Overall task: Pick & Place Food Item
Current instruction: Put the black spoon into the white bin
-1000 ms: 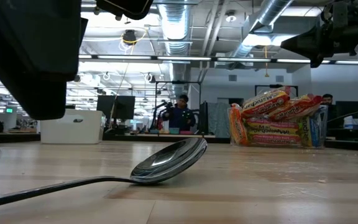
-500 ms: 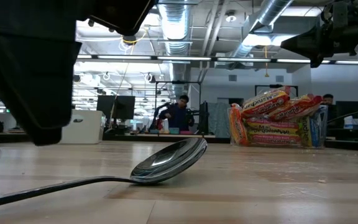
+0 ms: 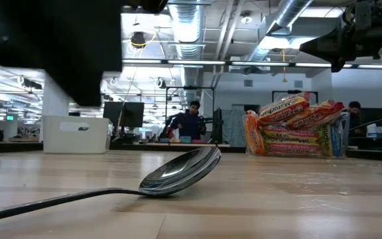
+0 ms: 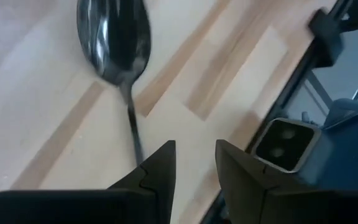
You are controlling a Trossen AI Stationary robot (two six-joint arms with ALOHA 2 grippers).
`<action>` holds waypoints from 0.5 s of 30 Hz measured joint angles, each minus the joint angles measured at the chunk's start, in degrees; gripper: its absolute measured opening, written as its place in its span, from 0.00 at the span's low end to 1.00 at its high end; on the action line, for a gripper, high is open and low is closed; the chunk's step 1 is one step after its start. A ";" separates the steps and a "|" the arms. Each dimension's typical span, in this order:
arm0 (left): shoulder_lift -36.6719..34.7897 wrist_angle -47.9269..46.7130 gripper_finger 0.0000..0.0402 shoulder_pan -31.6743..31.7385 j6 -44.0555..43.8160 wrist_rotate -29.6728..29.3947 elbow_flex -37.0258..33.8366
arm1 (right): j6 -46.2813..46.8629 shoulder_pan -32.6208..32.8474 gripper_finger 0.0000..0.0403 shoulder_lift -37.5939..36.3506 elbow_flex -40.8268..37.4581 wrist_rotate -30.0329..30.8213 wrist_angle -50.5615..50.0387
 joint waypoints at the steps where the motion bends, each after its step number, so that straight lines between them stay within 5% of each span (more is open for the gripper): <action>1: -0.01 -1.56 0.27 0.24 0.01 0.04 1.41 | 0.01 0.01 0.00 0.01 0.00 -0.01 0.00; 9: -0.12 -12.22 0.27 1.02 1.10 -3.95 11.54 | 0.01 0.01 0.00 0.01 0.00 0.01 0.00; 15: 0.26 -11.83 0.27 0.71 1.77 -4.17 12.55 | 0.01 0.01 0.00 0.01 0.00 -0.01 0.00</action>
